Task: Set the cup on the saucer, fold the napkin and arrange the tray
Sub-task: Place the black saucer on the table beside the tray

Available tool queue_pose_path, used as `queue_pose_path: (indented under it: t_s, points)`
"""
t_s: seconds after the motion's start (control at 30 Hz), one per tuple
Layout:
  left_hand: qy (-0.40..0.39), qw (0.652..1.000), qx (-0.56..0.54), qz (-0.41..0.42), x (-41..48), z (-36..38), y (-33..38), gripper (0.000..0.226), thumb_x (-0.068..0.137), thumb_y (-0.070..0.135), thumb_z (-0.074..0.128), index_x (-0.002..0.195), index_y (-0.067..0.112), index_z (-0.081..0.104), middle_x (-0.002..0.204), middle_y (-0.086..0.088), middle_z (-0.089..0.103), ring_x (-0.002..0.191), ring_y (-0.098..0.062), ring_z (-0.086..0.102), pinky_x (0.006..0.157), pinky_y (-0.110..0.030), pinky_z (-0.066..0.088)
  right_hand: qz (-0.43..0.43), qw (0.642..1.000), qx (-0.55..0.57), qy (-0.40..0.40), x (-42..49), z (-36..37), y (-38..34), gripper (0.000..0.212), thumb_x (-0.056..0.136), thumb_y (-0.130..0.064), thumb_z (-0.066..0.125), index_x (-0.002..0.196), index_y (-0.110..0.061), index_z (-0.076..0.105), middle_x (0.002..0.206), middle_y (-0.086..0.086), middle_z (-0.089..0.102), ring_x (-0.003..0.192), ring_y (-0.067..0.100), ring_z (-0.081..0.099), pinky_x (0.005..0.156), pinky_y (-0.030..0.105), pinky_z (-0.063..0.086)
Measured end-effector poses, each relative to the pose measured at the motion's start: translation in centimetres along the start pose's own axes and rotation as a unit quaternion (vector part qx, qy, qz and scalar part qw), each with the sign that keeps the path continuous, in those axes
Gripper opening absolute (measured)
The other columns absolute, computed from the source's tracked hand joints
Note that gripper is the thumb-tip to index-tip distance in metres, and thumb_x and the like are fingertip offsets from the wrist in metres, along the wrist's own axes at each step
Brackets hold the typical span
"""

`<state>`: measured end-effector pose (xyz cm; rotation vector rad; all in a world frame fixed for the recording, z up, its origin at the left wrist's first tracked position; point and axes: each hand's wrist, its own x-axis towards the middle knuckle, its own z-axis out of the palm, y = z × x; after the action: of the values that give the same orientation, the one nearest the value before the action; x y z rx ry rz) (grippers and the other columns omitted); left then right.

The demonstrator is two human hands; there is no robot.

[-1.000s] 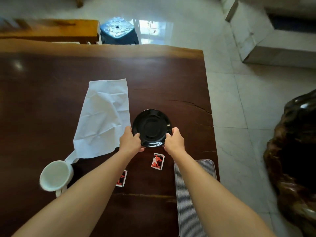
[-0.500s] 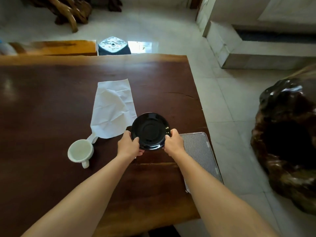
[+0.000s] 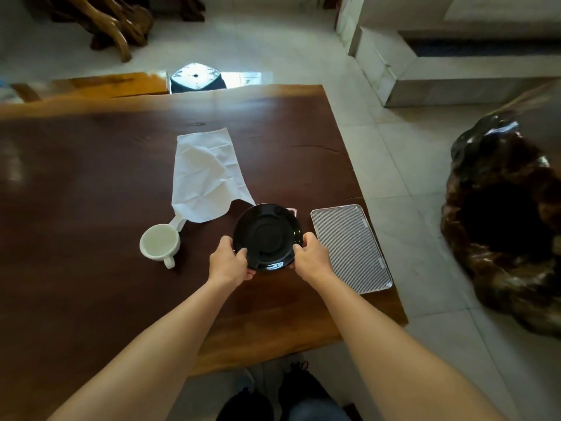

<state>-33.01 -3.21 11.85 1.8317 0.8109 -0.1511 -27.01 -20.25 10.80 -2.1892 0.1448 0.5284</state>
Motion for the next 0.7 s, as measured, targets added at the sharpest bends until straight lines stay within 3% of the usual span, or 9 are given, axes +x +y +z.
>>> queue_pose_path:
  t_s: [0.2,0.3,0.37,0.6,0.7]
  points:
    - [0.008,1.0,-0.007,-0.009,-0.6,2.3,0.5,0.008,0.101,0.014,0.055,0.107,0.015,0.05,0.1,-0.01,0.065,0.063,-0.023,0.075,0.056,-0.031,0.062,-0.002,0.999,-0.023,-0.026,0.9,-2.3,1.5,0.015,0.099,-0.023,0.052,0.084,-0.022,0.049,0.089,0.01,0.071,0.08,0.023,0.071,0.065,0.041,0.06]
    - [0.014,1.0,-0.01,-0.021,-0.6,4.3,0.7,0.016,0.101,0.013,0.055,0.115,0.014,0.05,0.103,-0.009,0.065,0.062,-0.022,0.075,0.054,-0.03,0.061,0.003,0.999,-0.025,-0.045,1.9,-3.9,2.7,0.015,0.101,-0.02,0.054,0.086,-0.02,0.05,0.094,0.011,0.071,0.066,0.011,0.064,0.042,0.016,0.045]
    - [0.015,0.999,-0.009,-0.037,-0.6,5.6,0.7,0.01,0.101,0.014,0.055,0.11,0.014,0.051,0.099,-0.01,0.067,0.061,-0.021,0.075,0.055,-0.03,0.061,0.003,0.998,-0.031,-0.058,2.7,-4.8,3.6,0.012,0.1,-0.019,0.057,0.089,-0.019,0.051,0.096,0.012,0.071,0.061,0.007,0.06,0.035,0.008,0.036]
    - [0.018,0.993,-0.011,-0.114,0.6,9.6,-0.5,0.011,0.1,0.016,0.058,0.108,0.015,0.051,0.087,-0.007,0.067,0.065,-0.019,0.074,0.057,-0.03,0.061,0.034,0.992,-0.081,-0.09,5.3,-5.0,7.1,0.009,0.098,-0.023,0.062,0.097,-0.015,0.057,0.093,0.008,0.071,0.076,0.013,0.071,0.053,0.019,0.046]
    - [0.021,0.989,-0.01,-0.146,1.5,10.7,-1.2,0.011,0.1,0.016,0.058,0.107,0.016,0.05,0.087,-0.008,0.067,0.064,-0.019,0.074,0.055,-0.029,0.06,0.045,0.99,-0.093,-0.094,6.5,-4.4,8.2,0.01,0.097,-0.023,0.063,0.097,-0.015,0.057,0.094,0.008,0.071,0.075,0.013,0.07,0.051,0.02,0.044]
